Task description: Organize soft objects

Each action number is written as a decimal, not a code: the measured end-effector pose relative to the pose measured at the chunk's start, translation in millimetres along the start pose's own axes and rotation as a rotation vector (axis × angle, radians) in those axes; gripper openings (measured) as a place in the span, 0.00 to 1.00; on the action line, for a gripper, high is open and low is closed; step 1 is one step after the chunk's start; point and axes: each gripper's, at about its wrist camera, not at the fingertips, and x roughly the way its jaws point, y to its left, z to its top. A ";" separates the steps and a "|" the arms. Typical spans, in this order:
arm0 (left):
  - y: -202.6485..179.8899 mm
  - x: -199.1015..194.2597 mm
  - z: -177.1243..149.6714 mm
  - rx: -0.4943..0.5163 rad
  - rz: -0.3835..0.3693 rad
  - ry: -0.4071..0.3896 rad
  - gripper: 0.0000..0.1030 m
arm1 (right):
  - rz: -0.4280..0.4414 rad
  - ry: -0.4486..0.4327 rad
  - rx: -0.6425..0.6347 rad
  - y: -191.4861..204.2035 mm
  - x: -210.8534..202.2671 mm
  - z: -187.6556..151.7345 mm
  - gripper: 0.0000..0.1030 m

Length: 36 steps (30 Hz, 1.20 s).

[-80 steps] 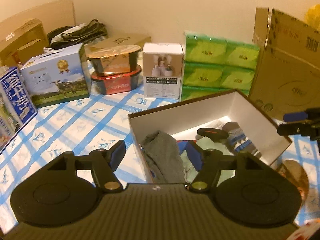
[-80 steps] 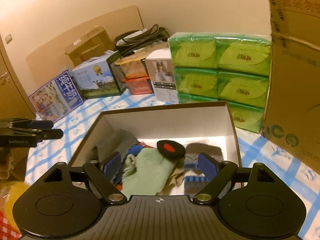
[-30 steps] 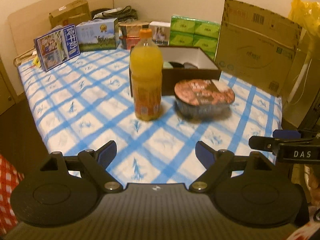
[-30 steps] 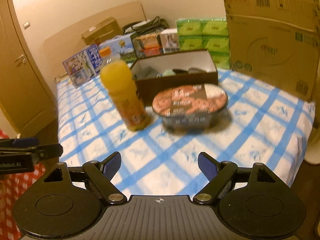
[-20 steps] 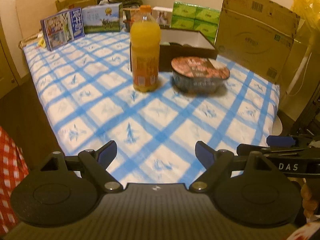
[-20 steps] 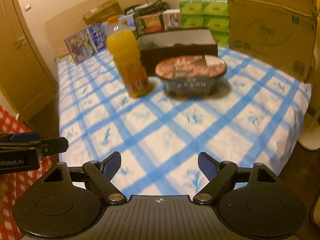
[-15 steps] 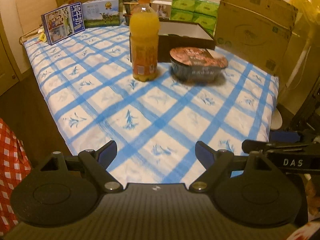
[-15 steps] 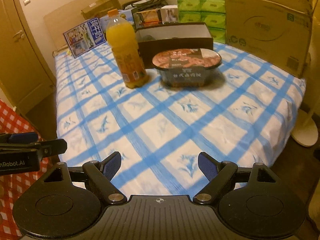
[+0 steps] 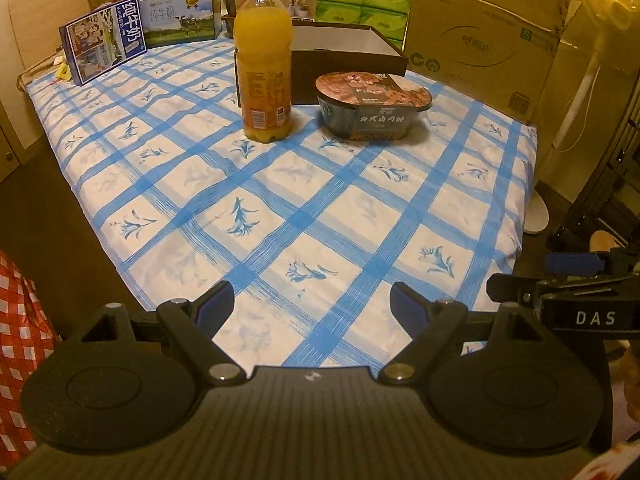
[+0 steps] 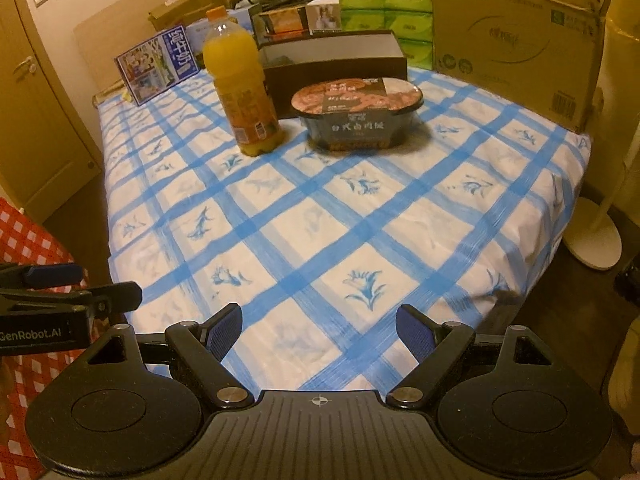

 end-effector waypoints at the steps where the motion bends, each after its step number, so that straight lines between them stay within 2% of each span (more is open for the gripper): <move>1: 0.2 0.4 -0.2 -0.001 -0.001 0.001 0.81 | 0.001 0.000 -0.001 0.3 -0.1 0.0 0.81; 36: -2.8 1.9 -0.4 -0.004 -0.018 0.009 0.81 | -0.001 -0.002 -0.007 3.4 1.0 0.5 0.81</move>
